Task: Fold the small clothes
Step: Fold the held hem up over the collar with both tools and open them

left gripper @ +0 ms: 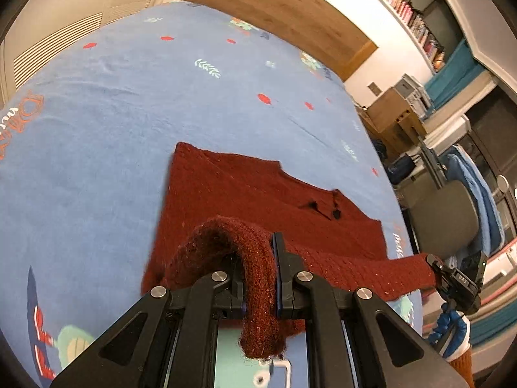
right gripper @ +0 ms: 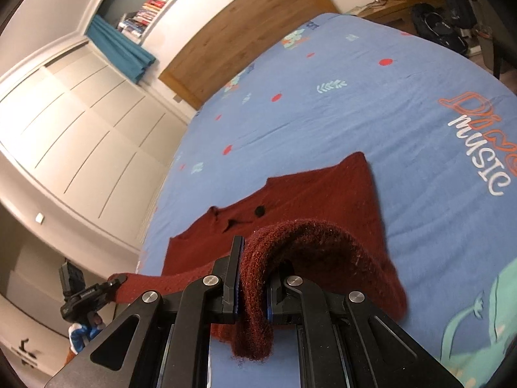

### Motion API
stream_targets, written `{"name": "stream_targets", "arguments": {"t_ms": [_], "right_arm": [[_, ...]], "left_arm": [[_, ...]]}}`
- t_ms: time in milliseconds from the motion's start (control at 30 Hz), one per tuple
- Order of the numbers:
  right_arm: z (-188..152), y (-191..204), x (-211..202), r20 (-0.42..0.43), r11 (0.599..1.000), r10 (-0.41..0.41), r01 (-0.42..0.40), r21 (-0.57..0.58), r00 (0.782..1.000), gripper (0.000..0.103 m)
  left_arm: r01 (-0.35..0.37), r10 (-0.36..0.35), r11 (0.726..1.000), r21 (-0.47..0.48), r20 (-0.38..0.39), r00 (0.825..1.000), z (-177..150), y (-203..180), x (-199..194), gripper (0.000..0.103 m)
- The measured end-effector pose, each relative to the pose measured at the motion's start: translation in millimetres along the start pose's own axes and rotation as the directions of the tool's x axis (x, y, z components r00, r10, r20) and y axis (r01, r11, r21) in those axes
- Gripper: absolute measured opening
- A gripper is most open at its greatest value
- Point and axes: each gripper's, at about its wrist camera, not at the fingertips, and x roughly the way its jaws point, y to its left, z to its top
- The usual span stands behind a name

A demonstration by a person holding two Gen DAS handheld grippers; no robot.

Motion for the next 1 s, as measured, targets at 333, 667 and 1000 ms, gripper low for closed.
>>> {"name": "stream_targets", "arguments": {"t_ms": [333,667,1000], "right_arm": [[12,-45,66,-0.069,0.993,-0.076,0.082,0.088,0.995,0.014],[19,-64,101,-0.1,0.985,-0.111,0.123,0.12,0.989,0.02],[31,-71,91,-0.053,0.976,-0.095,0.103,0.192,0.994,0.063]], "left_arm": [[-0.104,0.101,0.994,-0.027,-0.096,0.99,19,28,76,0.009],[-0.125,0.118,0.991,-0.051,-0.133,0.984,23,44,93,0.012],[-0.11,0.101,0.989,-0.101,-0.089,0.991,36,40,71,0.038]]}}
